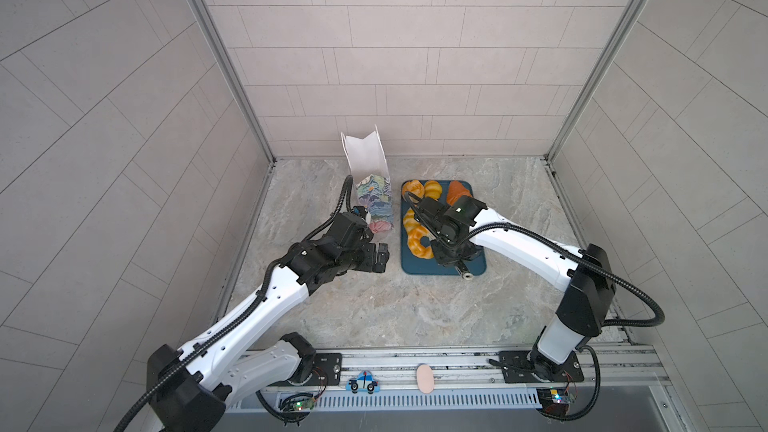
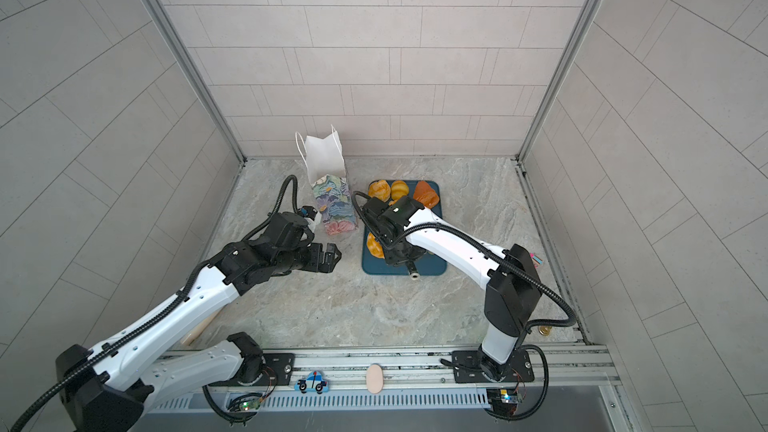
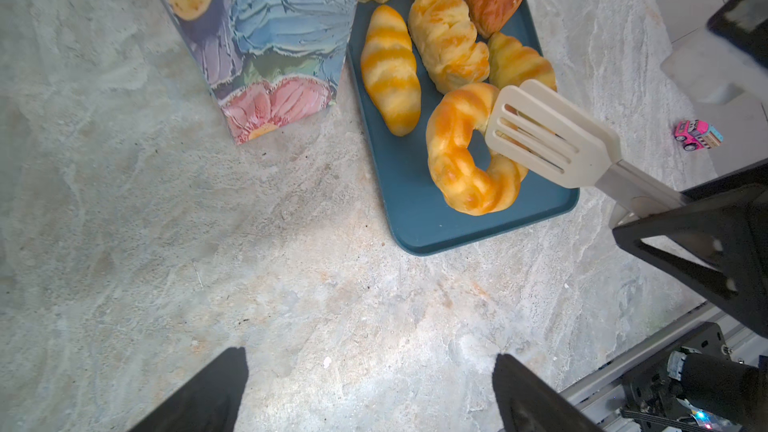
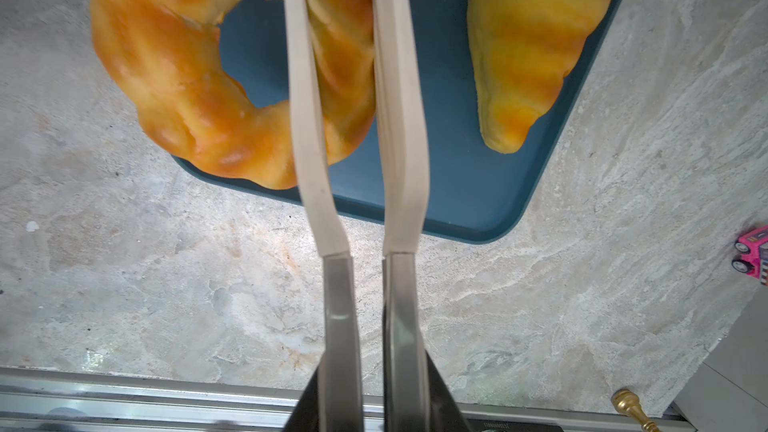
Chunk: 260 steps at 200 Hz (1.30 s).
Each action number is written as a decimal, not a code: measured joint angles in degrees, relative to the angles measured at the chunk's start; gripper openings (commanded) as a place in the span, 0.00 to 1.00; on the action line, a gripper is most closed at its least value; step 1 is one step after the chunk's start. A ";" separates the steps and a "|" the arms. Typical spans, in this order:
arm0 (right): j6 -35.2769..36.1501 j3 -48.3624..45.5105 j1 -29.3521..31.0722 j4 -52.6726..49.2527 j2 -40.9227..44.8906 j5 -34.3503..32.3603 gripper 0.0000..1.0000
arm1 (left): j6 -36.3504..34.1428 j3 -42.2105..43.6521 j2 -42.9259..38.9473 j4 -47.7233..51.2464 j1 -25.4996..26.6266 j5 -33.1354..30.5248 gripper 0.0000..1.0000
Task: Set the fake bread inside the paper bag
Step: 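Lift the bread ring in the tongs over the paper bag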
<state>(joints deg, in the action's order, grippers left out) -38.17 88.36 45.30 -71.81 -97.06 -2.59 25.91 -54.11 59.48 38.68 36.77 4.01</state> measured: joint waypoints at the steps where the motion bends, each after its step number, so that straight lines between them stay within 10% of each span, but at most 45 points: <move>1: 0.00 0.07 0.00 0.02 0.00 0.00 0.30 | -0.02 -0.04 0.00 0.02 0.00 -0.04 1.00; 260: 0.31 32.20 1.20 0.87 0.66 2.23 0.30 | -8.22 -18.62 -1.36 8.39 -18.67 10.38 1.00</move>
<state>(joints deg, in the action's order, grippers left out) -37.87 120.55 46.50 -70.94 -96.40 -0.36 17.69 -72.73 58.13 47.07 18.11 14.39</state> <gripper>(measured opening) 0.299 0.999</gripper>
